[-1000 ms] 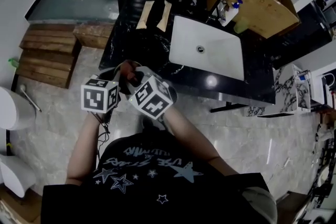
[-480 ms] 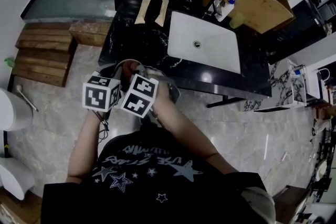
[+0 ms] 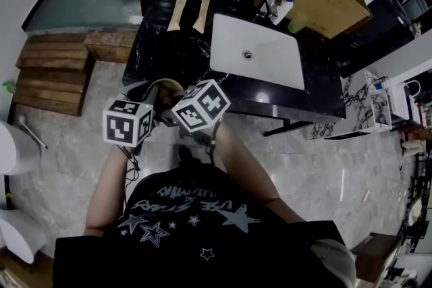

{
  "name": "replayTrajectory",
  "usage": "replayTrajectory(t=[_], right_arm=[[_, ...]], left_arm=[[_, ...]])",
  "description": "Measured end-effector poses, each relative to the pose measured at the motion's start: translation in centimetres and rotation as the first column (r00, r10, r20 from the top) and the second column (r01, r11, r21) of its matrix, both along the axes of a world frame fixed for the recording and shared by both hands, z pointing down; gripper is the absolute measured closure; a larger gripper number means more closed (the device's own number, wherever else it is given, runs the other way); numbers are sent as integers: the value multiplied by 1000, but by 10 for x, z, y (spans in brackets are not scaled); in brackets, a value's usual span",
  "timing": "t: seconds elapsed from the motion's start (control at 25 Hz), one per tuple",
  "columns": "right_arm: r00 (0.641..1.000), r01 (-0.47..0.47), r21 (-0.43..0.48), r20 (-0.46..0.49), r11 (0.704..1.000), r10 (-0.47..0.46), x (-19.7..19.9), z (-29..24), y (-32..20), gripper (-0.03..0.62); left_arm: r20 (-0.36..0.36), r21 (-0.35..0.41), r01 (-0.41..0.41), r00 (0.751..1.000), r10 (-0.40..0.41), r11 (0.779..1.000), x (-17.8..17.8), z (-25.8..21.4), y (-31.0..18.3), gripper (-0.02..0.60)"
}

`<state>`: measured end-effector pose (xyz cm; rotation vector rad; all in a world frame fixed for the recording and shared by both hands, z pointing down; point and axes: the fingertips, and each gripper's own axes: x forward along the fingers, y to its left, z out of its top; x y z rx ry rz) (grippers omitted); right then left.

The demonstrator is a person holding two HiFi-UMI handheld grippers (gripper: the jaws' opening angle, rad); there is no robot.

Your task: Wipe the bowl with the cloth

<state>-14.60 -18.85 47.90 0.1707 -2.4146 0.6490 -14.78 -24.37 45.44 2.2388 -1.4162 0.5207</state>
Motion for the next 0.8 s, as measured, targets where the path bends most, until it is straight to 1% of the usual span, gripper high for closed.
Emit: replayTrajectory(t=[0.08,0.2,0.28,0.4,0.48,0.6,0.68,0.72,0.8], right_arm=[[999,-21,-24,33,999,22,5,-5,-3,549],[997,-43,-11,60,999,44,16,-15,-9,548],[991,-68,-3,115,998,68,24,-28,-13,548],[970,-126,11,212,992,121,42,-53,-21,548],[960,-171,26,230,985,161,55,-59,-28,548],[947,-250,26,215,968,239,70,-50,-35,548],[939,-289,8,196,957,281,73,-34,-33,548],[939,-294,-2,186,956,289,71,-26,-30,548],[942,-276,-23,191,961,276,58,-14,-22,548]], left_arm=[[-11,-3,2,1000,-2,1000,-2,0,-1,543],[-22,-12,10,1000,-10,1000,-6,2,-2,545],[-17,-23,26,1000,-26,999,-11,7,-3,551],[-25,-39,80,996,-81,996,-31,13,-8,558],[-46,-45,130,990,-132,990,-50,14,-13,558],[-103,-41,192,975,-196,980,-73,8,-16,558],[-160,-13,216,963,-215,976,-79,-8,-16,562],[-196,5,221,956,-216,975,-78,-19,-16,563],[-276,35,215,941,-197,976,-69,-42,-18,563]])
